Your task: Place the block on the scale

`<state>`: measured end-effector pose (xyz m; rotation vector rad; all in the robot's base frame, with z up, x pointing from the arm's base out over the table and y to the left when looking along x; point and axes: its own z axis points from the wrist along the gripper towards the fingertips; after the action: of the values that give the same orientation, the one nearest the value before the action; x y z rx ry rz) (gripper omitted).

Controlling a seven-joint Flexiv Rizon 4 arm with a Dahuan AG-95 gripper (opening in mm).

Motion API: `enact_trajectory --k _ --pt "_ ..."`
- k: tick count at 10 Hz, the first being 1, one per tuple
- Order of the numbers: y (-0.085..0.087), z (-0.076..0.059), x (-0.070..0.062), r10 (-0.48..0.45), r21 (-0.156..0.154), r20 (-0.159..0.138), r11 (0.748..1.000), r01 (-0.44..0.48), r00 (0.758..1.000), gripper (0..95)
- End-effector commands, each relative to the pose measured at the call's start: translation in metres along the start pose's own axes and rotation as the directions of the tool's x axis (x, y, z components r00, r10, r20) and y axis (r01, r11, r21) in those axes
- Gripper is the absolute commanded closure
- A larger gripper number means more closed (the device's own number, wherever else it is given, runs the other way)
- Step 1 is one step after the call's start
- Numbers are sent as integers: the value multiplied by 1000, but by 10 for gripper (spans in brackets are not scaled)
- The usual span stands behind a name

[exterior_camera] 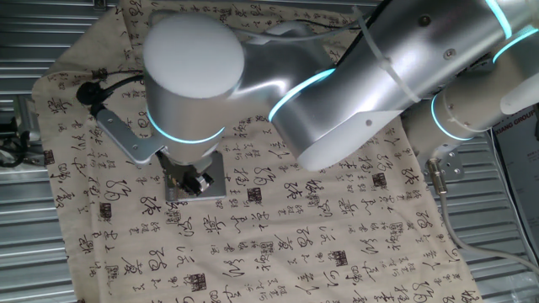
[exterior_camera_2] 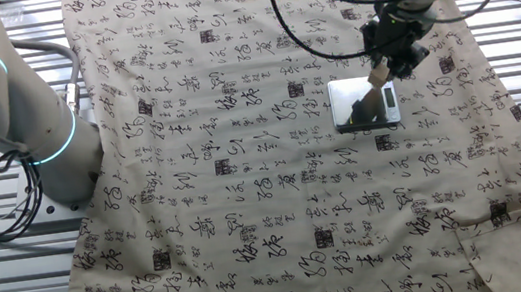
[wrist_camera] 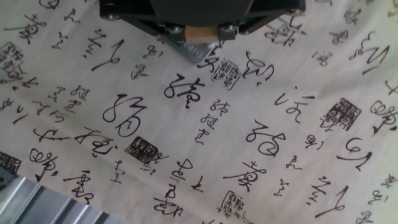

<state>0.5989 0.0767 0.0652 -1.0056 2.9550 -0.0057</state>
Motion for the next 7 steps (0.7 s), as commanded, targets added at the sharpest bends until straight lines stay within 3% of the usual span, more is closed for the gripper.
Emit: enact_trajectory --k 1,7 --pt "0 2 4 6 3 4 1000 -6 1000 950" --pt "-3 0 20 16 2 6 1000 -16 1000 950"
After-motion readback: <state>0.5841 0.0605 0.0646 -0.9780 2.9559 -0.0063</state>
